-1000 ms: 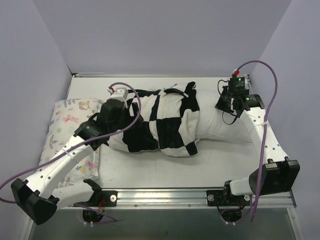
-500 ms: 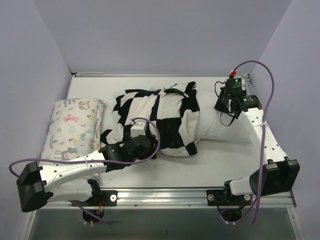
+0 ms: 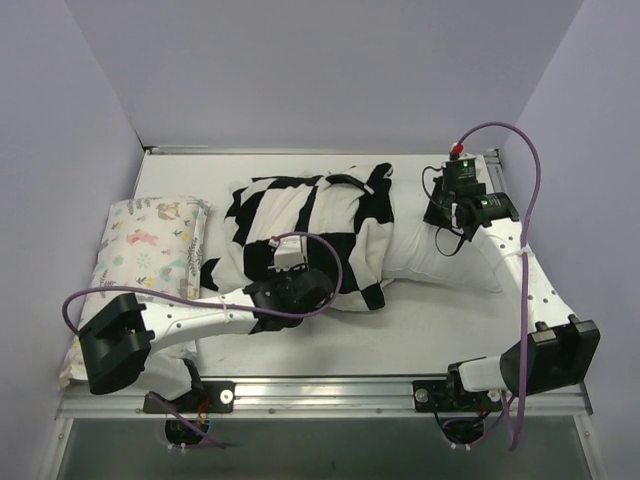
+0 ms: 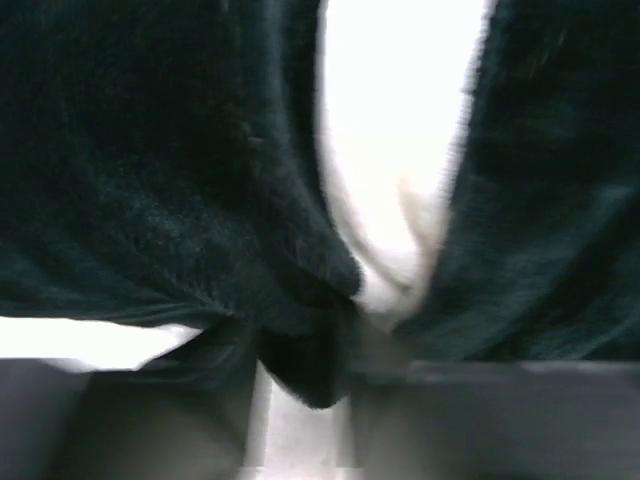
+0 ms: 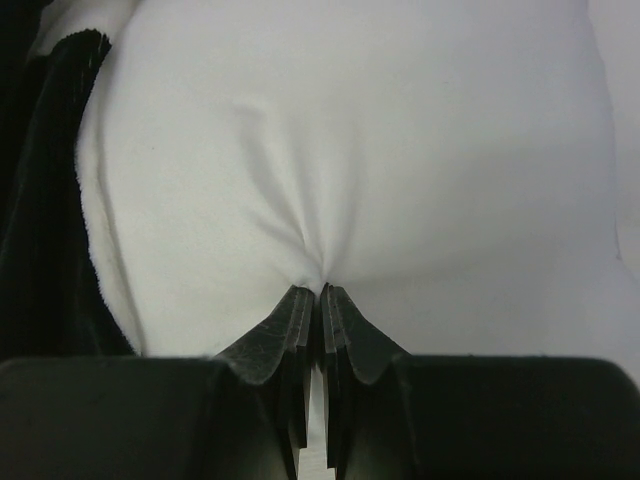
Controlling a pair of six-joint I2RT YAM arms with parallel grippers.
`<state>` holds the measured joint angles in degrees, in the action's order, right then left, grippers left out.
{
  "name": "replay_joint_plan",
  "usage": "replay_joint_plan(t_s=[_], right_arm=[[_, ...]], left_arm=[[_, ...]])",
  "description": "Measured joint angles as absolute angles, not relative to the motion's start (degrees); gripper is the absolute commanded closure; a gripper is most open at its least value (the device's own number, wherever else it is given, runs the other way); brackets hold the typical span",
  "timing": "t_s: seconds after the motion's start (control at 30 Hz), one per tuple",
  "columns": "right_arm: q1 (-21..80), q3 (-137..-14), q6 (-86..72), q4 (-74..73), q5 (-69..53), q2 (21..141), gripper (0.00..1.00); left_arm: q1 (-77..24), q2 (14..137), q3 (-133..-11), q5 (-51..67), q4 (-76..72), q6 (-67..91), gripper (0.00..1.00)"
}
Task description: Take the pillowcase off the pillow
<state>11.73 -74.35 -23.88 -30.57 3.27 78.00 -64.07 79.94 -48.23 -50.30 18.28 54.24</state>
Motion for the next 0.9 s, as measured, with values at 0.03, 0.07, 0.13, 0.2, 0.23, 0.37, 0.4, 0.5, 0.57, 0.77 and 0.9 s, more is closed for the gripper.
replay_joint_plan(t_s=[0.03,0.07,0.13,0.2,0.23,0.37,0.4,0.5,0.57,0.77,0.9], right_arm=[[11.9,-74.3,-23.8,-30.5,3.3,78.0,1.00],[12.2,-74.3,-23.7,-30.4,3.6,78.0,1.00],[12.4,-74.3,-23.5,-30.2,3.9,78.0,1.00],[12.4,-74.3,-23.3,-29.9,4.1,77.9,1.00],[12.4,-74.3,-23.1,-29.8,4.1,77.8,1.00],[12.5,-74.4,-22.6,-29.8,4.1,76.5,1.00],[12.5,-74.5,-22.5,-30.0,4.1,76.0,1.00],[12.5,-76.3,-22.3,-31.7,4.1,74.8,1.00],[12.6,-79.4,-22.2,-33.4,4.1,74.5,1.00],[13.0,-88.4,-21.3,-36.4,3.9,75.4,0.42],[13.4,-92.9,-20.3,-34.2,2.4,78.0,0.20]], left_arm=[[-64.1,81.0,-49.6,-51.3,18.9,54.4,0.84],[-64.1,81.9,-51.0,-52.1,19.8,54.8,1.00],[-64.1,82.7,-53.2,-53.4,21.0,54.9,1.00],[-64.2,82.2,-54.2,-54.3,22.0,54.8,1.00],[-64.4,81.6,-54.3,-54.7,22.4,54.5,1.00],[-67.3,76.2,-55.2,-56.1,25.4,51.1,1.00],[-68.5,74.6,-56.7,-56.8,27.0,49.5,1.00],[-71.8,70.7,-64.5,-58.3,30.3,42.9,1.00],[-72.4,69.8,-71.5,-58.6,31.6,38.2,1.00],[-58.2,72.0,-88.9,-47.7,32.2,30.9,1.00],[-44.6,79.0,-91.2,-34.4,32.6,31.2,1.00]])
